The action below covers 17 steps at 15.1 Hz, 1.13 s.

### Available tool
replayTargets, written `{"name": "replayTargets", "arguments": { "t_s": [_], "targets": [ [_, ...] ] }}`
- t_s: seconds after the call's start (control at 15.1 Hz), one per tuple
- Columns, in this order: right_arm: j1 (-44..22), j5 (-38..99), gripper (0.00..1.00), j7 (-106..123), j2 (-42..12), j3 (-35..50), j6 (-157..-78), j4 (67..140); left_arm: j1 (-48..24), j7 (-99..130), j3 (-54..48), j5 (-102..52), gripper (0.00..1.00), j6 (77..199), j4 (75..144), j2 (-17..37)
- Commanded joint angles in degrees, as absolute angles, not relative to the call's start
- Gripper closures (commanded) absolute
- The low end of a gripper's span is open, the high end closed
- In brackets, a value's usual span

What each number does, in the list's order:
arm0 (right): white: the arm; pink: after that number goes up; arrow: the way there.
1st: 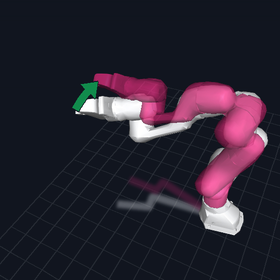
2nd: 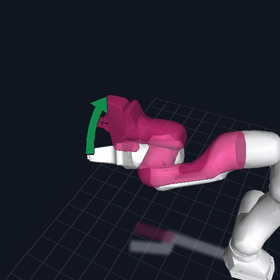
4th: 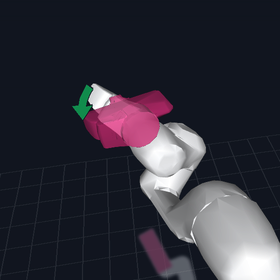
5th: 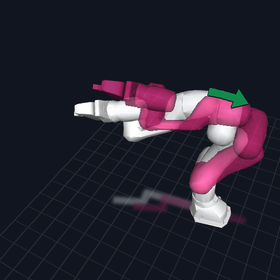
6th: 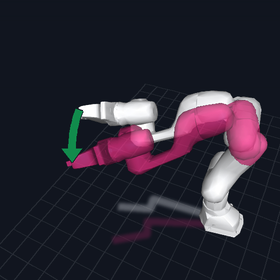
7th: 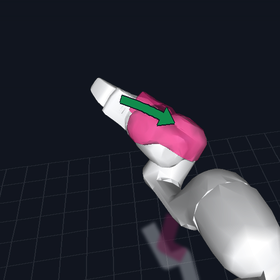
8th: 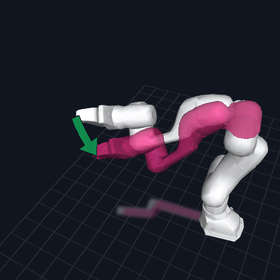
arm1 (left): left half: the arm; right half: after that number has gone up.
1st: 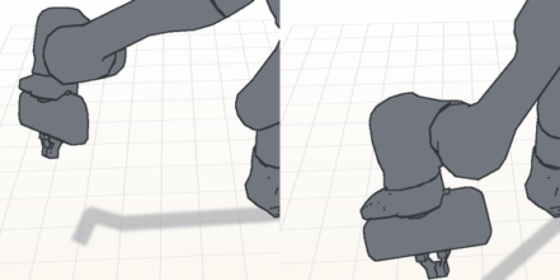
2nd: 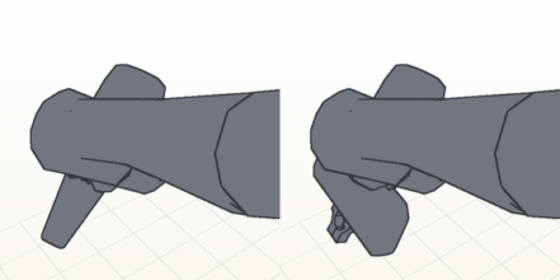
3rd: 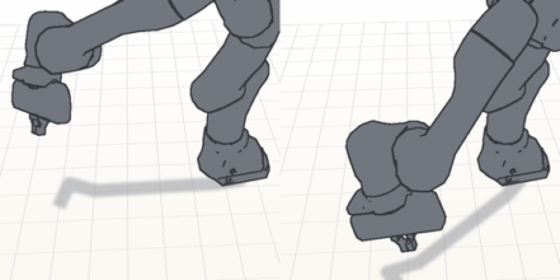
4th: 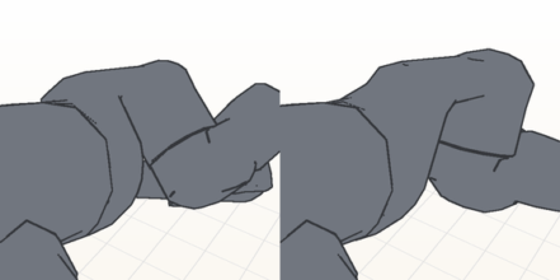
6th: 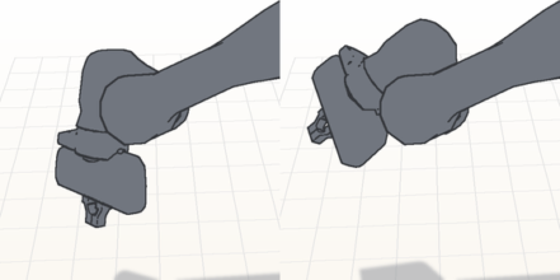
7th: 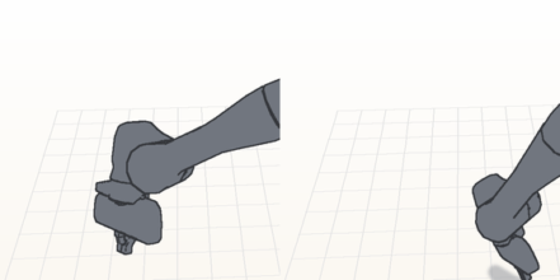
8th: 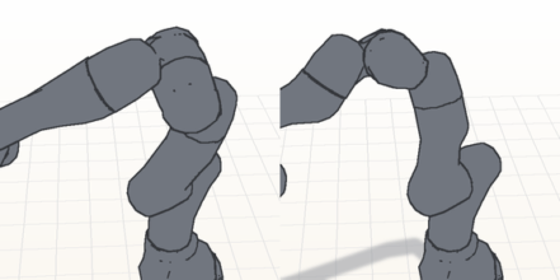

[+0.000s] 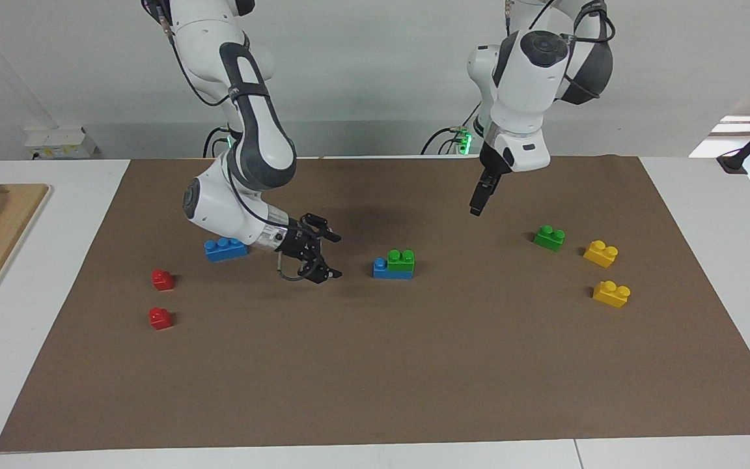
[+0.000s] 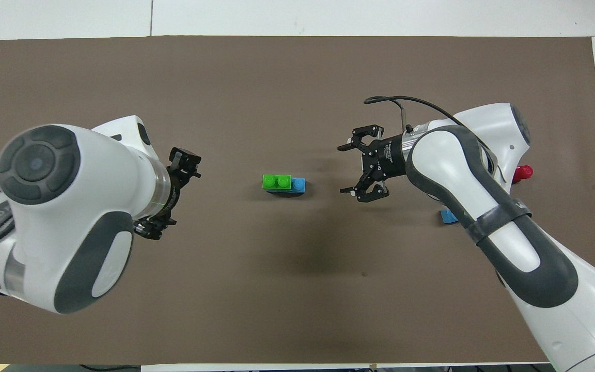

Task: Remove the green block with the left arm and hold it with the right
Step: 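Move the right gripper toward the joined block while the left gripper approaches, then grasp the green half with the left gripper while the right gripper grasps blue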

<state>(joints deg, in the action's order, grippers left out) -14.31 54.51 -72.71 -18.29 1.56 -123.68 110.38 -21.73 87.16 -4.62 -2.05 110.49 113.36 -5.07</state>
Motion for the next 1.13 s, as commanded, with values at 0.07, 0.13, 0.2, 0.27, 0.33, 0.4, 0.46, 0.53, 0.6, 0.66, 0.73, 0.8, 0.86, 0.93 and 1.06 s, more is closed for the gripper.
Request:
{"name": "replayTargets", "arguments": {
  "t_s": [0.07, 0.13, 0.2, 0.27, 0.33, 0.4, 0.46, 0.53, 0.6, 0.66, 0.73, 0.8, 0.86, 0.93, 1.06],
  "targets": [
    [-15.12, 56.34, 0.03, -71.19, -19.42, 1.49, -125.94, 110.74, -25.83, 103.6, -3.69, -2.72, 0.0, 116.36, 116.81, -3.62],
    [-15.9, 56.86, 0.03, -71.28, -19.68, 1.49, -126.3, 110.74, -26.62, 106.06, -3.69, -2.81, 0.0, 117.85, 116.81, -2.21],
    [-16.34, 57.91, 0.03, -71.37, -19.77, 1.49, -127.08, 110.74, -27.33, 108.69, -3.69, -2.99, 0.0, 119.08, 116.72, -0.98],
    [-17.48, 58.44, 0.03, -71.54, -19.78, 1.49, -128.83, 110.92, -27.42, 111.24, -3.69, -2.9, 0.0, 119.96, 116.46, -0.18],
    [-18.88, 58.97, 0.03, -71.72, -19.95, 1.49, -129.98, 111.0, -28.12, 112.84, -3.6, -2.99, 0.0, 121.01, 116.19, 0.96],
    [-19.59, 59.32, 0.03, -71.89, -20.21, 1.49, -131.03, 111.18, -28.3, 114.07, -3.6, -3.08, 0.0, 122.77, 116.19, 1.84],
    [-20.3, 59.33, 0.03, -71.89, -20.48, 1.49, -132.44, 111.62, -28.3, 115.13, -3.69, -3.16, 0.0, 124.09, 116.28, 2.02],
    [-20.82, 59.76, 0.03, -71.98, -20.48, 1.49, -133.15, 111.88, -28.3, 116.18, -3.6, -3.51, 0.0, 124.8, 116.02, 2.63],
    [-21.18, 60.11, 0.03, -71.98, -20.65, 1.49, -133.42, 111.97, -28.3, 116.97, -3.6, -4.12, 0.0, 125.5, 114.97, 4.46],
    [-22.05, 60.2, 0.03, -71.98, -20.74, 1.49, -134.64, 112.23, -28.39, 118.29, -3.6, -4.3, 0.0, 125.59, 113.39, 6.66],
    [-23.45, 60.29, 0.03, -71.98, -20.92, 1.49, -136.04, 112.76, -28.39, 119.61, -3.69, -4.31, 0.0, 125.68, 111.99, 8.42],
    [-24.16, 60.47, 0.03, -71.98, -21.0, 1.49, -137.62, 113.37, -28.39, 120.32, -3.69, -4.31, 0.0, 125.86, 111.28, 8.87],
    [-24.6, 60.47, 0.03, -71.98, -21.18, 1.49, -138.59, 113.81, -28.39, 120.76, -3.69, -4.39, 0.0, 125.95, 110.66, 9.22],
    [-24.78, 60.47, 0.03, -71.98, -21.27, 1.49, -138.86, 113.91, -28.48, 121.37, -3.69, -4.48, 0.0, 126.03, 109.87, 9.84],
    [-25.75, 60.47, 0.03, -71.98, -21.97, 1.49, -140.26, 113.91, -29.09, 122.16, -3.6, -4.48, 0.0, 126.04, 107.94, 12.3]
  ]
}}
